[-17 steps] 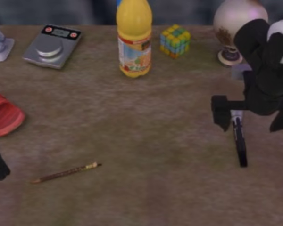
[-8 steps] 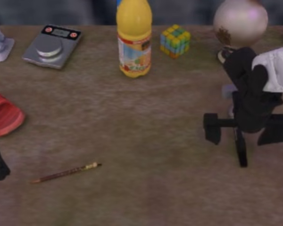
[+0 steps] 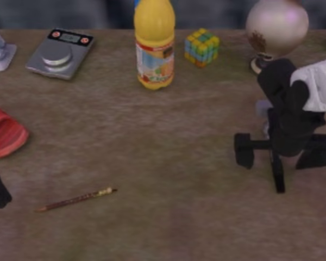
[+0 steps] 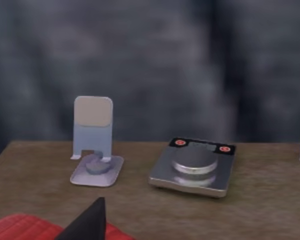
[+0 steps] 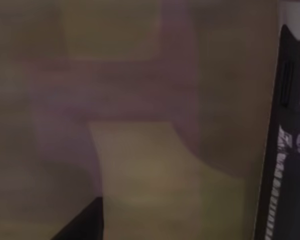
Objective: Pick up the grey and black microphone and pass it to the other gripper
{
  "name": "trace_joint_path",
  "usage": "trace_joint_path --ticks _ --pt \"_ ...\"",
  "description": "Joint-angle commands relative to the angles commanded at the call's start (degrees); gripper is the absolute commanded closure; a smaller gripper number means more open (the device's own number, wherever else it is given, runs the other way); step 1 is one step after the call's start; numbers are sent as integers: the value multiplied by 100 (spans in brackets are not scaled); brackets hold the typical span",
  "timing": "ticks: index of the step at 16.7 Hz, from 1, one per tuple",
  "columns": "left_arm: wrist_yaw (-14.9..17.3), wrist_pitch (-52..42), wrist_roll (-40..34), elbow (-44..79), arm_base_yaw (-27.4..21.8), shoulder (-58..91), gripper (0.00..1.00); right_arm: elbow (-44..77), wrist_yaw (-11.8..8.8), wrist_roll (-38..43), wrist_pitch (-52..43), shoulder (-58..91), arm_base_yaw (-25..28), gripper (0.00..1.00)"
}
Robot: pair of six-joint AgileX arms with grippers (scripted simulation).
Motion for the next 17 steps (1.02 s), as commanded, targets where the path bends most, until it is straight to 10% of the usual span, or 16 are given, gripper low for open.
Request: trace_joint_path --ticks 12,17 --pt "0 0 0 0 0 0 0 0 0 0 0 0 0 98" --pt "0 0 0 0 0 0 0 0 0 0 0 0 0 100"
